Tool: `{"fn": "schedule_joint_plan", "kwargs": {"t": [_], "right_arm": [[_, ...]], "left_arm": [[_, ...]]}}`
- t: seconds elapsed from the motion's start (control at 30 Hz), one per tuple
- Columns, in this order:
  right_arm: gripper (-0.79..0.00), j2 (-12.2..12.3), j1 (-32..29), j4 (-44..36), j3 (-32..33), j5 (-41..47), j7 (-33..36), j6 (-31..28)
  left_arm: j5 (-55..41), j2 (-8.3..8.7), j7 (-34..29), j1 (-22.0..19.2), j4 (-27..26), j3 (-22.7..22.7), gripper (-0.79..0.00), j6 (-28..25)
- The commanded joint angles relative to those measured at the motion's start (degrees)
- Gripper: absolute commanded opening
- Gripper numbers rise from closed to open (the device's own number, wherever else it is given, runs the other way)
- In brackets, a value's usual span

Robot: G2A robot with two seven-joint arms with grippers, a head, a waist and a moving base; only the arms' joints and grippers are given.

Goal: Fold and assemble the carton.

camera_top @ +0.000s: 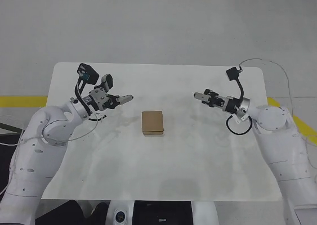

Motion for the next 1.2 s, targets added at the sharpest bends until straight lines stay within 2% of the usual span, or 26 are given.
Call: {"fn": "schedule_joint_plan", "kwargs": {"t": [0.0, 0.17, 0.37, 0.53, 1.17], "right_arm": [[0.000, 0.53, -0.87, -1.92, 2.29, -3.05, -2.43, 0.20], [0.000, 1.62, -2.93, -5.52, 7.06, -6.92, -5.93, 1.97], [0.000, 2.65, -3.06, -7.67, 10.63, -8.88, -4.94, 4.16], [0.000, 3.18, -2.29, -7.34, 11.81, -9.30, -3.96, 4.83], [0.000, 3.47, -1.56, -6.84, 12.25, -9.64, -4.42, 5.79]], "left_arm": [[0.50, 0.02, -0.37, -0.81, 0.39, -0.23, 0.000, 0.90], [3.87, 0.10, -3.35, -3.47, 1.76, 0.25, 0.000, 2.28], [5.05, 0.04, -3.25, -6.53, 4.11, 0.06, 0.000, 3.94], [5.03, 0.17, -5.05, -8.11, 5.84, -0.11, 0.000, 3.27], [4.13, 0.37, -6.28, -8.44, 6.79, -0.61, 0.000, 2.63]]}}
